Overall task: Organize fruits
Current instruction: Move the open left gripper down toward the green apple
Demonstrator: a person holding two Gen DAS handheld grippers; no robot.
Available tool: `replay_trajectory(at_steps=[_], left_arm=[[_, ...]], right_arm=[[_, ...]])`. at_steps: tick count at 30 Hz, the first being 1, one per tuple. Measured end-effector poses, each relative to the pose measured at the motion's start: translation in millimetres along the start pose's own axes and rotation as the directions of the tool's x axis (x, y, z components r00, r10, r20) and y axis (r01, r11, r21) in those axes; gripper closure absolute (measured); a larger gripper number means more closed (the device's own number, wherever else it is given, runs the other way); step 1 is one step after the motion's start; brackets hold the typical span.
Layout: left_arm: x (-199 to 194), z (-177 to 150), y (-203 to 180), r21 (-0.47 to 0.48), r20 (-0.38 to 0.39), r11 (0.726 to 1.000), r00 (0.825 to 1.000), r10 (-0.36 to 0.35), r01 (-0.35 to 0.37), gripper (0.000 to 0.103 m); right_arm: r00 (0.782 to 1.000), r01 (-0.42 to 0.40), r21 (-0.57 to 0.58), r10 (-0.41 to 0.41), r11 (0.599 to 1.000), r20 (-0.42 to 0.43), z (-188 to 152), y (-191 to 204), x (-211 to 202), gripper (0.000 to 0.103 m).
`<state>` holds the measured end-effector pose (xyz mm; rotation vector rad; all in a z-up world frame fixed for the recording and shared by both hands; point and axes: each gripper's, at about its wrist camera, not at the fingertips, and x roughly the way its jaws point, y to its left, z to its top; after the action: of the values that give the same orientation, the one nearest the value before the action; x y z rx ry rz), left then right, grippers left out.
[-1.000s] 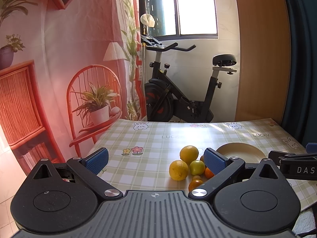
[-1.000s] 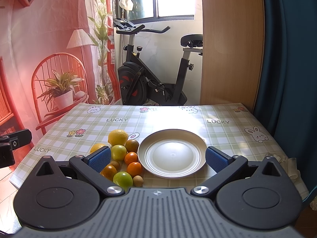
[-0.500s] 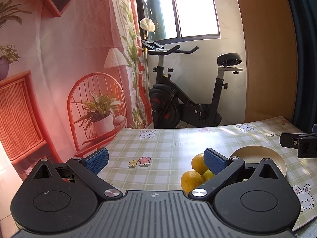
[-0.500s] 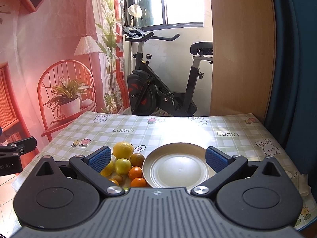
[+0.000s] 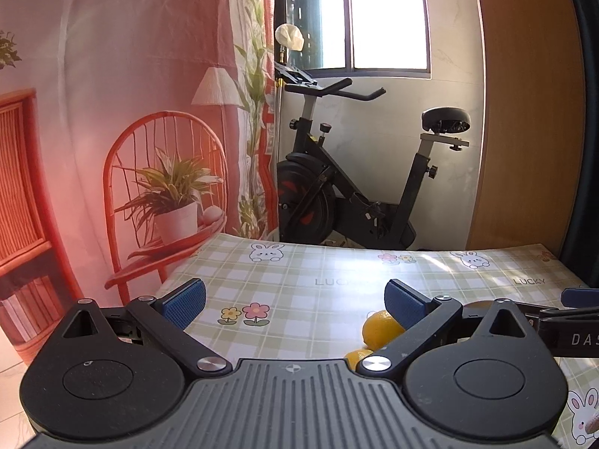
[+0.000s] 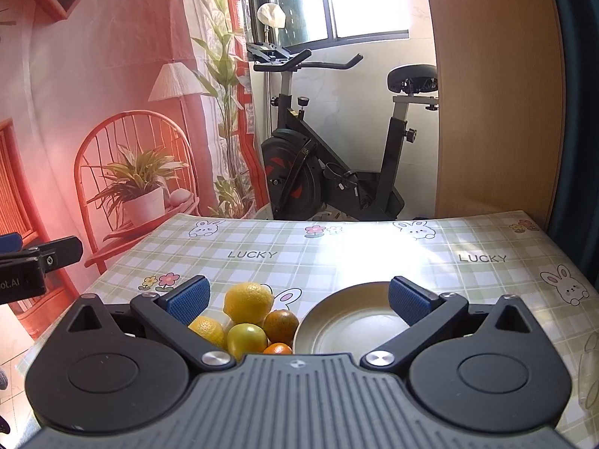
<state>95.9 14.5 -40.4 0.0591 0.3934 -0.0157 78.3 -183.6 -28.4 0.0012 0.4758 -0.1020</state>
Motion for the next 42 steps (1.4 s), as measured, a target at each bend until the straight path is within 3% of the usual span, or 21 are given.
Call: replay_trajectory(at_steps=[9, 12, 17, 20, 25, 29, 33, 36, 42], left_arm=[[30, -17, -1, -0.031, -0.082, 0.999, 0.996, -0.027, 0.025, 0.001], [36, -23, -2, -0.047, -0.104, 0.995, 0.991, -0.089, 0.085, 0.001], [40, -35, -12, -0.016, -0.153, 0.999, 0.987, -0.048, 0.046, 0.006], [40, -40, -13, -0.023, -0.157, 0.998, 0.986, -0.060, 0.057, 0.007], [46, -42, -13, -0.026, -0.188, 0.997, 0.980, -0.070, 0.066, 0.013], [48, -49, -16, -0.012, -0.234, 0.996, 0.968, -0.094, 0.094, 0.016], [48, -54, -18, 0.011, -0.265, 0.995, 0.960, -0.095, 0.102, 0.016], [46, -53, -14, -0.025, -0.254, 0.993, 0.960, -0.121, 0.118, 0.016], [41, -55, -16, -0.047, -0.236, 0.983, 0.954, -0.185, 0.179, 0.025]], right_arm=[[0.996, -0.019, 0.007, 0.019, 1.000, -0.086, -16, -5, 39, 0.000], [0.989, 0.000, 0.013, 0.002, 1.000, -0.150, -23, -8, 48, 0.000], [0.988, 0.018, -0.018, -0.020, 1.000, -0.155, -39, -6, 47, 0.000], [0.989, -0.024, -0.024, 0.020, 0.999, -0.146, -46, -8, 44, 0.000], [0.988, -0.037, -0.096, 0.022, 0.995, -0.156, -54, -3, 46, 0.000], [0.977, -0.132, -0.131, 0.107, 0.982, -0.186, -67, 2, 46, 0.000], [0.974, -0.134, -0.173, 0.098, 0.976, -0.204, -76, 10, 46, 0.000], [0.976, -0.126, -0.175, 0.090, 0.976, -0.199, -77, 10, 46, 0.000], [0.971, -0.145, -0.187, 0.104, 0.972, -0.214, -81, 11, 46, 0.014]])
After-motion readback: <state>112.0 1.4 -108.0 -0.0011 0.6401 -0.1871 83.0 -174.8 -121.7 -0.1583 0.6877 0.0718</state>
